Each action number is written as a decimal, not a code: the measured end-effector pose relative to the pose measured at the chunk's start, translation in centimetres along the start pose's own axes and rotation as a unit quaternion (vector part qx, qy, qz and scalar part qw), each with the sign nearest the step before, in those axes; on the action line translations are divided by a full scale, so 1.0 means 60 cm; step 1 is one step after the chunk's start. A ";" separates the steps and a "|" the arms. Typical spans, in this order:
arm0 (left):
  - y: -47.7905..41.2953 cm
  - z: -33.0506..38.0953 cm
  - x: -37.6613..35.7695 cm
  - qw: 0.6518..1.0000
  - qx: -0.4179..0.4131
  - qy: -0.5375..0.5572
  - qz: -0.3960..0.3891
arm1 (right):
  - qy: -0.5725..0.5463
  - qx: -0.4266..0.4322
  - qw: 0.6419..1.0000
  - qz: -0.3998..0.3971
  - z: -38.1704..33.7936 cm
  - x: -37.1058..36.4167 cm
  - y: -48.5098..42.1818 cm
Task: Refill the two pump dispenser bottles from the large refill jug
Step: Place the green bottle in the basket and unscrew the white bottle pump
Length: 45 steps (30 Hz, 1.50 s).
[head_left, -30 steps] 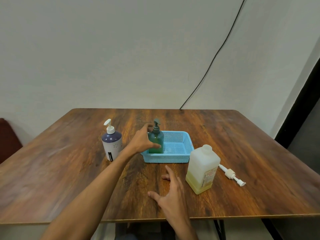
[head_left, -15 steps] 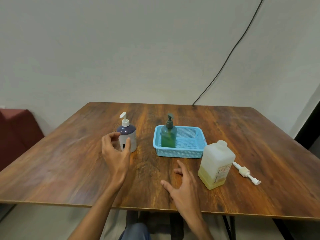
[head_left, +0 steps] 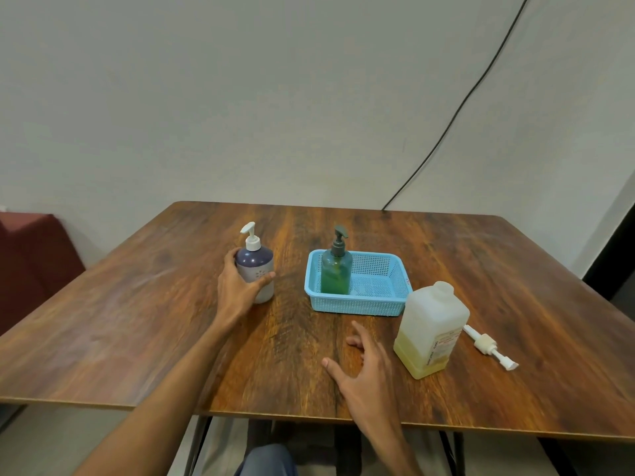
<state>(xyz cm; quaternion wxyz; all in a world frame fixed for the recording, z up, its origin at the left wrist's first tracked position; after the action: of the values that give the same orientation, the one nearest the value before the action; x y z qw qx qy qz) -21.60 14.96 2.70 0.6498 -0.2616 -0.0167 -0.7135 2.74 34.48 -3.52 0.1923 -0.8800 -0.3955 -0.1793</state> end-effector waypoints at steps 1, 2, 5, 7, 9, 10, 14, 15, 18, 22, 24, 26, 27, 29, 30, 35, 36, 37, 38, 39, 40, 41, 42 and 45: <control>-0.003 0.001 0.004 1.000 -0.006 -0.007 0.002 | 0.001 0.000 1.000 0.000 -0.001 -0.003 -0.001; -0.003 0.003 0.008 1.000 -0.014 -0.010 0.002 | 0.002 0.000 1.000 0.000 -0.002 -0.006 -0.001; 0.009 0.021 0.014 0.999 -0.037 0.005 0.005 | -0.003 0.002 1.000 -0.002 -0.002 -0.009 -0.002; 0.022 0.038 0.018 0.998 -0.052 0.020 0.006 | -0.007 0.006 1.000 -0.005 -0.001 -0.010 -0.001; 0.037 0.061 0.024 0.997 -0.066 0.035 0.007 | -0.008 0.009 1.000 -0.002 -0.002 -0.009 -0.001; 0.045 0.074 0.027 0.996 -0.074 0.043 0.007 | -0.009 0.009 1.000 -0.001 -0.002 -0.010 -0.001; 0.085 0.128 0.033 0.993 -0.093 0.075 0.000 | -0.024 0.017 1.000 0.004 -0.006 -0.006 -0.001; 0.097 0.138 0.032 0.992 -0.096 0.081 -0.005 | -0.032 0.018 0.999 0.004 -0.008 -0.004 -0.002; 0.140 0.160 0.015 0.988 -0.105 0.102 -0.037 | -0.055 0.025 0.998 0.003 -0.012 -0.001 -0.001; 0.187 0.172 -0.024 0.983 -0.115 0.109 -0.090 | -0.089 0.043 0.995 -0.009 -0.019 0.002 0.004; 0.204 0.174 -0.045 0.982 -0.117 0.100 -0.110 | -0.102 0.049 0.993 -0.016 -0.023 0.004 0.006; 0.216 0.169 -0.066 0.981 -0.112 0.097 -0.125 | -0.108 0.052 0.993 -0.015 -0.026 0.007 0.007; 0.220 0.164 -0.077 0.980 -0.106 0.100 -0.134 | -0.111 0.051 0.992 -0.012 -0.026 0.009 0.008; 0.228 0.154 -0.097 0.978 -0.101 0.099 -0.152 | -0.113 0.047 0.992 -0.004 -0.026 0.011 0.009; 0.232 0.152 -0.106 0.978 -0.102 0.095 -0.157 | -0.113 0.046 0.993 0.002 -0.024 0.016 0.010; 0.239 0.151 -0.122 0.976 -0.107 0.092 -0.166 | -0.116 0.044 0.992 0.021 -0.017 0.029 0.007; 0.239 0.151 -0.123 0.975 -0.109 0.091 -0.171 | -0.113 0.048 0.992 0.019 -0.018 0.029 0.007; 0.239 0.151 -0.124 0.973 -0.109 0.093 -0.179 | -0.112 0.052 0.992 0.017 -0.020 0.028 0.007; 0.240 0.150 -0.126 0.971 -0.107 0.097 -0.188 | -0.113 0.055 0.992 0.013 -0.021 0.027 0.007; 0.240 0.150 -0.128 0.970 -0.101 0.104 -0.197 | -0.115 0.056 0.992 0.012 -0.022 0.027 0.007; 0.238 0.150 -0.128 0.968 -0.097 0.114 -0.200 | -0.118 0.058 0.991 0.013 -0.023 0.027 0.007; 0.234 0.152 -0.126 0.967 -0.099 0.124 -0.199 | -0.120 0.060 0.991 0.016 -0.023 0.027 0.007; 0.231 0.158 -0.124 0.965 -0.104 0.136 -0.198 | -0.121 0.060 0.991 0.018 -0.023 0.028 0.007; 0.223 0.186 -0.119 0.954 -0.104 0.178 -0.217 | -0.121 0.059 0.991 0.016 -0.023 0.028 0.008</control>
<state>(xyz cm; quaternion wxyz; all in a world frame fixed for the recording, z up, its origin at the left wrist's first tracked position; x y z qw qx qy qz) -5.00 23.51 5.28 0.4412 -0.1864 0.1175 -0.8700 3.92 34.57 -1.64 0.1977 -0.8885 -0.4117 -0.0447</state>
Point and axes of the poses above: each hand's wrist, its own y-axis away from the middle knuckle, its own x-axis out of the back of the hand, z = x × y, the point moved 9 cm from there along -y, towards the middle knuckle, and after that the axes turned 4 degrees about -y, right-handed, at the moved point
